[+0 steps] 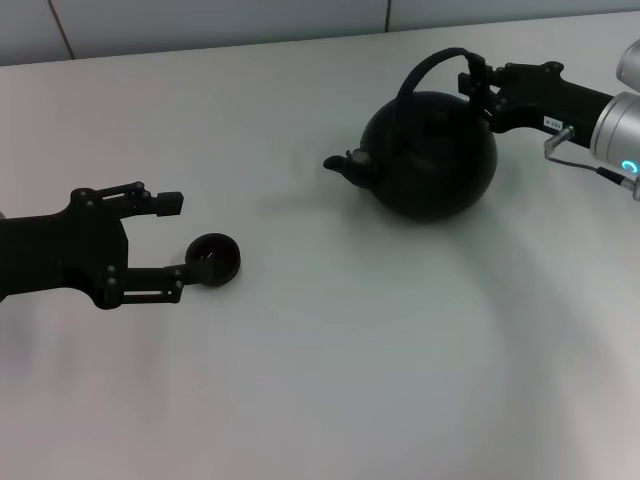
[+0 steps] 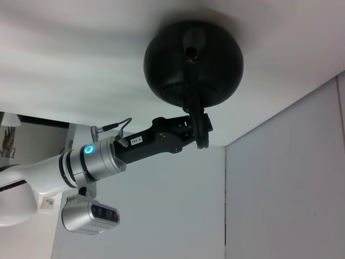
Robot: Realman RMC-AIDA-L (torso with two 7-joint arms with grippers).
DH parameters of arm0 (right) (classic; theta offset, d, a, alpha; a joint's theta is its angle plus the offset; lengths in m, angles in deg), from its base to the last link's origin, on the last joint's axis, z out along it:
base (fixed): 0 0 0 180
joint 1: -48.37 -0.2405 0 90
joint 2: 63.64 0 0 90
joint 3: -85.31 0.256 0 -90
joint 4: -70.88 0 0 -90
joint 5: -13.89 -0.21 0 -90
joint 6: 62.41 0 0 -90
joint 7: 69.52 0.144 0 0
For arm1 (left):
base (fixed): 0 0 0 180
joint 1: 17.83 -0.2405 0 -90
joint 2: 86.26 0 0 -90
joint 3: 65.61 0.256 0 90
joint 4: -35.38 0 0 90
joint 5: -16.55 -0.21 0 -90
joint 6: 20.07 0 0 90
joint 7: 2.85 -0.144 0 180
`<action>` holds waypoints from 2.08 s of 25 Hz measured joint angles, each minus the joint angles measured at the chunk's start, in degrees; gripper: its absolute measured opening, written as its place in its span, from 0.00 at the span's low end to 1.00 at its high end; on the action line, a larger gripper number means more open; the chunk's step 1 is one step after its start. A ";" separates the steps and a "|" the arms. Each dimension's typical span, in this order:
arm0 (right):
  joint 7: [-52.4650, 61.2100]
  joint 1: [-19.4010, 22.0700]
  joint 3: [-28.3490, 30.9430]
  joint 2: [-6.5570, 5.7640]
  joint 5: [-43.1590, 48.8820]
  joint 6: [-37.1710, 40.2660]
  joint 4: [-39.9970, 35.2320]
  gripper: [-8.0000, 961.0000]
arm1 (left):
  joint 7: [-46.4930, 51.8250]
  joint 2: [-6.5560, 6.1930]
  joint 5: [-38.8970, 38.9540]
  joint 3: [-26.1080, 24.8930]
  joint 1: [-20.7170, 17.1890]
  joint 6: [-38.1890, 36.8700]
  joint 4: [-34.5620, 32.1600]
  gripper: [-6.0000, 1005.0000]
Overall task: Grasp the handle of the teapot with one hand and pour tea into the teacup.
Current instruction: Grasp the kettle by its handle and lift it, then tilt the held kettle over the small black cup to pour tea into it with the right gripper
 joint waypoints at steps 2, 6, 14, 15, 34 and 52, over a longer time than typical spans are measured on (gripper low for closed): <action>-0.01 -0.10 0.00 0.01 0.00 -0.06 0.01 0.35 | 0.00 -0.07 0.00 0.00 -0.01 0.07 0.00 0.85; -0.18 -0.13 0.03 0.03 0.00 -0.12 0.04 0.20 | 0.00 -0.09 0.00 -0.05 -0.03 0.11 0.00 0.85; -0.17 -0.14 0.00 0.05 -0.61 -0.13 0.23 0.08 | 0.00 -0.18 0.00 -0.09 0.00 0.50 0.08 0.85; -0.17 -0.14 0.00 0.05 -0.62 -0.13 0.23 0.08 | 0.00 -0.18 0.00 -0.09 0.00 0.51 0.08 0.85; 1.23 -3.27 -5.90 -0.09 -1.41 0.34 -0.56 0.08 | 0.00 -0.31 0.00 -1.32 -0.43 0.51 0.02 0.85; 5.05 -6.43 -14.89 -0.23 -0.81 -2.93 -4.72 0.08 | 0.01 -0.56 -3.08 -4.48 -0.77 0.68 -0.03 0.85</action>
